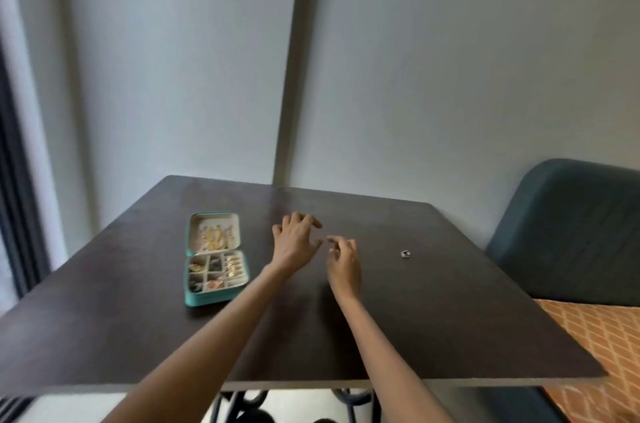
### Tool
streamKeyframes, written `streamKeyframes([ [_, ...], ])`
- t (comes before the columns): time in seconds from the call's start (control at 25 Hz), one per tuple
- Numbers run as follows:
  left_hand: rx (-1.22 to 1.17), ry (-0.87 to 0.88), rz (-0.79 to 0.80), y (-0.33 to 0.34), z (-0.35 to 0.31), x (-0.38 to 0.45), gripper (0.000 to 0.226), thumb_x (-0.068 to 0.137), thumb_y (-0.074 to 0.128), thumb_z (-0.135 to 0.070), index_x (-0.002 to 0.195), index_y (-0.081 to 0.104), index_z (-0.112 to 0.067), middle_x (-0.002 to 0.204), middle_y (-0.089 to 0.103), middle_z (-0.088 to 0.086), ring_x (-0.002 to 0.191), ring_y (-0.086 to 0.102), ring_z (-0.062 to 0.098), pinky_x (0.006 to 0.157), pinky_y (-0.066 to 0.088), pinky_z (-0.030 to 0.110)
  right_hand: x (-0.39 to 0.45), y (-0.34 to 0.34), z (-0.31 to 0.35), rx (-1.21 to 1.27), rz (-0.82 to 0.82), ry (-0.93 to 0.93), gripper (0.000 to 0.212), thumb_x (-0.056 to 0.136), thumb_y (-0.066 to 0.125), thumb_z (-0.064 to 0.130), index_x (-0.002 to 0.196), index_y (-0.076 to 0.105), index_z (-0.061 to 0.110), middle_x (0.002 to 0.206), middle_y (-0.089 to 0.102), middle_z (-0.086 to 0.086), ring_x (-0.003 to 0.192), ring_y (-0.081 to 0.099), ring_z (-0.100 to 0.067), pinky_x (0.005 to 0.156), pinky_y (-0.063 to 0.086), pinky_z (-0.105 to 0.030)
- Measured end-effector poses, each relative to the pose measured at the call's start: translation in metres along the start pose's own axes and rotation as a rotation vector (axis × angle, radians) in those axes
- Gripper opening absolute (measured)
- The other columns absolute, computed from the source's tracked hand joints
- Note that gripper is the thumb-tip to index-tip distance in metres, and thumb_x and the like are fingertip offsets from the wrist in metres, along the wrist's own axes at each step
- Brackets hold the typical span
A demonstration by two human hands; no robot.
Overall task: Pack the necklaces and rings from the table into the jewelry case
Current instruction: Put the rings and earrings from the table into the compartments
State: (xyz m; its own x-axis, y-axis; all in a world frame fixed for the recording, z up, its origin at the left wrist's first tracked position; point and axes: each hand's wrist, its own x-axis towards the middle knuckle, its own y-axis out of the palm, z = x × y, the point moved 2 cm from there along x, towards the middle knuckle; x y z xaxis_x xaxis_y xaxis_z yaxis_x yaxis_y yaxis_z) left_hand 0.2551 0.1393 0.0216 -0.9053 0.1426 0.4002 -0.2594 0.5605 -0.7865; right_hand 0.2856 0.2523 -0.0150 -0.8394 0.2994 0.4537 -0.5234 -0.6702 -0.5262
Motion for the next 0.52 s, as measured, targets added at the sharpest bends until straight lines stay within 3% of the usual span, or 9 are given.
streamKeyframes([
  [0.12,-0.117,0.035,0.057,0.056,-0.053,0.006,0.032,0.091,0.053,-0.031,0.122,0.053,-0.023,0.131,0.044,0.004,0.127,0.035,0.024,0.101,0.029,0.037,0.021,-0.049,-0.060,-0.037,-0.142,0.175,0.022,0.088,0.050,0.002,0.101,0.064,0.010,0.106,0.053,-0.011,0.101,0.057,-0.031,0.087,0.045,-0.038],
  [0.2,-0.172,0.054,0.135,0.092,-0.082,0.010,0.031,0.092,0.053,-0.027,0.121,0.053,-0.020,0.130,0.044,0.006,0.127,0.035,0.025,0.101,0.031,0.036,0.032,-0.074,-0.090,-0.108,-0.151,0.239,0.022,0.087,0.051,-0.001,0.103,0.062,0.008,0.109,0.051,-0.013,0.105,0.054,-0.031,0.092,0.042,-0.038],
  [0.4,-0.226,0.086,0.215,0.150,-0.115,0.033,0.033,0.090,0.051,-0.017,0.122,0.051,-0.017,0.129,0.044,0.006,0.124,0.037,0.026,0.101,0.032,0.033,0.063,-0.099,-0.131,-0.250,-0.086,0.215,0.025,0.088,0.052,0.001,0.110,0.059,0.010,0.111,0.051,-0.012,0.109,0.049,-0.028,0.091,0.038,-0.033],
  [0.52,-0.260,0.097,0.206,0.162,-0.112,0.050,0.033,0.088,0.052,-0.014,0.121,0.051,-0.016,0.128,0.045,0.006,0.122,0.037,0.025,0.100,0.032,0.031,0.083,-0.101,-0.143,-0.396,-0.010,0.162,0.022,0.092,0.055,0.015,0.112,0.060,0.016,0.110,0.052,-0.008,0.110,0.049,-0.026,0.089,0.043,-0.035],
])
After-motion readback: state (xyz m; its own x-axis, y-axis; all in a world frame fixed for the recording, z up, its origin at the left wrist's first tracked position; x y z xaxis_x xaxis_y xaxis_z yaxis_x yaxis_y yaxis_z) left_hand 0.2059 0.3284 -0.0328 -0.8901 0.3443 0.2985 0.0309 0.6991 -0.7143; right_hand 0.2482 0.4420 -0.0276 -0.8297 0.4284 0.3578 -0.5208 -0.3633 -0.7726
